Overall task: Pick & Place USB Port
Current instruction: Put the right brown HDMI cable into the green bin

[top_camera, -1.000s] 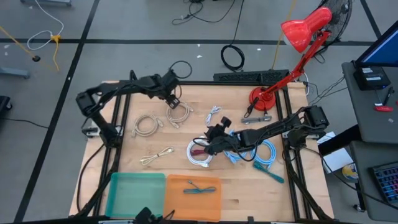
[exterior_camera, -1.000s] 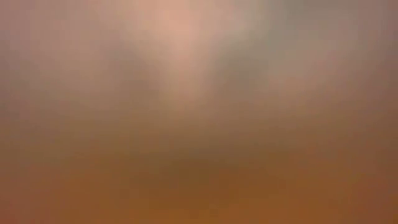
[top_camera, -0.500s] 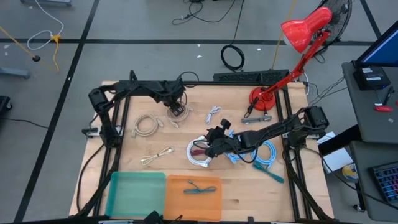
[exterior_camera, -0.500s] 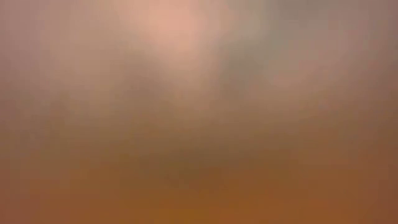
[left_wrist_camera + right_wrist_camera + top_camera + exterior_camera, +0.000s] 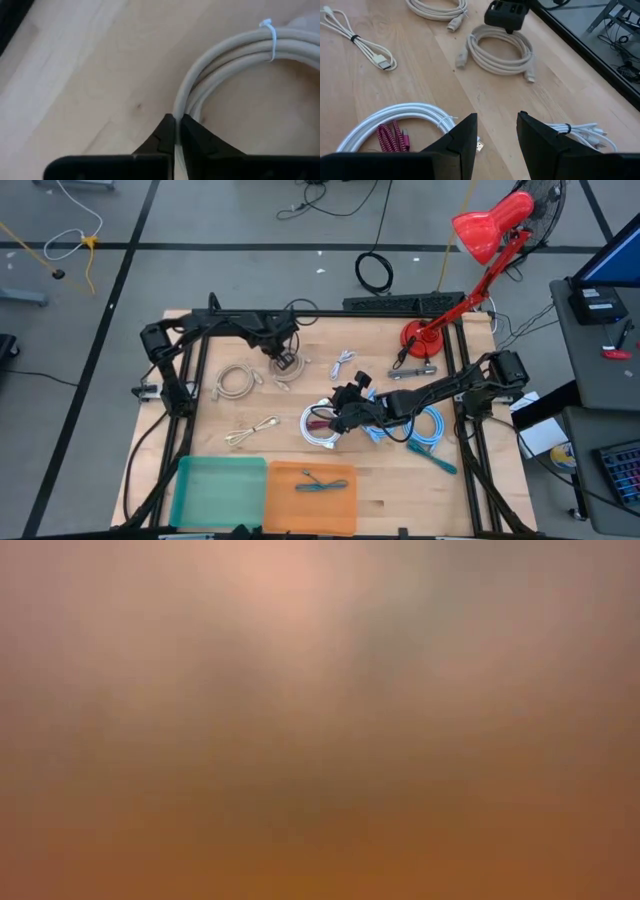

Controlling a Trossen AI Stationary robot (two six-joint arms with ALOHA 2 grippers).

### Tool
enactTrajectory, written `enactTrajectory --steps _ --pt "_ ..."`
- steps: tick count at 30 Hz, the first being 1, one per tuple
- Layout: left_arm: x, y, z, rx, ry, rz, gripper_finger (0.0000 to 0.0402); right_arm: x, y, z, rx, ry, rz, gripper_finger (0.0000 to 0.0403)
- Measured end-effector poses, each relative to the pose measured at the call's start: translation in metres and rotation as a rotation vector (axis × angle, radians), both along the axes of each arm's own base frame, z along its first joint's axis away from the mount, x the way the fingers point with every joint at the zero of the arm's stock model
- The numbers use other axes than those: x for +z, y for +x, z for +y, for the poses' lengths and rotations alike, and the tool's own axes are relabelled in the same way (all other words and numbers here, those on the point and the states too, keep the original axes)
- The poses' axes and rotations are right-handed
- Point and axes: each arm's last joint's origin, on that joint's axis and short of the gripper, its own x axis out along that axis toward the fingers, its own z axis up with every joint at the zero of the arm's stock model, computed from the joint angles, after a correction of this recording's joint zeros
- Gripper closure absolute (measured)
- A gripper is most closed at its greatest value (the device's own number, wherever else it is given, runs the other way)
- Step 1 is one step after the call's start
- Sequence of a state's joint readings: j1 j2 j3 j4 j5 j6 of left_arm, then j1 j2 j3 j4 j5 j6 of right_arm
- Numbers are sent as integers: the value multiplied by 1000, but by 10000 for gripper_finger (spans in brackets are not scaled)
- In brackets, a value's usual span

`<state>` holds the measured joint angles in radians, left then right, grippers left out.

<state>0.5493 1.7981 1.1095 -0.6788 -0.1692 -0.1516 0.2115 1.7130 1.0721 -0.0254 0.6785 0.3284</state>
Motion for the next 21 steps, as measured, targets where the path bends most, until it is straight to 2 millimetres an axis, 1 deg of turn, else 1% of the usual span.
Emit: enactTrajectory --steps 2,3,7,10,13,16,18,21 --pt "9 -7 -3 7 -4 40 394 0 0 0 0 0 0 273" --pt "17 -11 -4 14 -3 59 394 0 0 0 0 0 1 273" --pt "56 -30 -14 59 20 81 394 0 0 0 1 -2 2 273" --pt "88 -48 -30 94 14 25 394 0 0 0 5 -7 9 273" --pt "116 -69 -54 130 -20 -27 394 0 0 0 13 -20 18 273" --pt "139 -90 -86 153 -50 -70 394 0 0 -1 19 -35 27 273" --pt "151 -104 -109 173 -76 -99 394 0 0 -3 19 -43 33 273" --pt "164 -124 -141 201 -120 -144 394 0 1 -9 5 -50 38 273"
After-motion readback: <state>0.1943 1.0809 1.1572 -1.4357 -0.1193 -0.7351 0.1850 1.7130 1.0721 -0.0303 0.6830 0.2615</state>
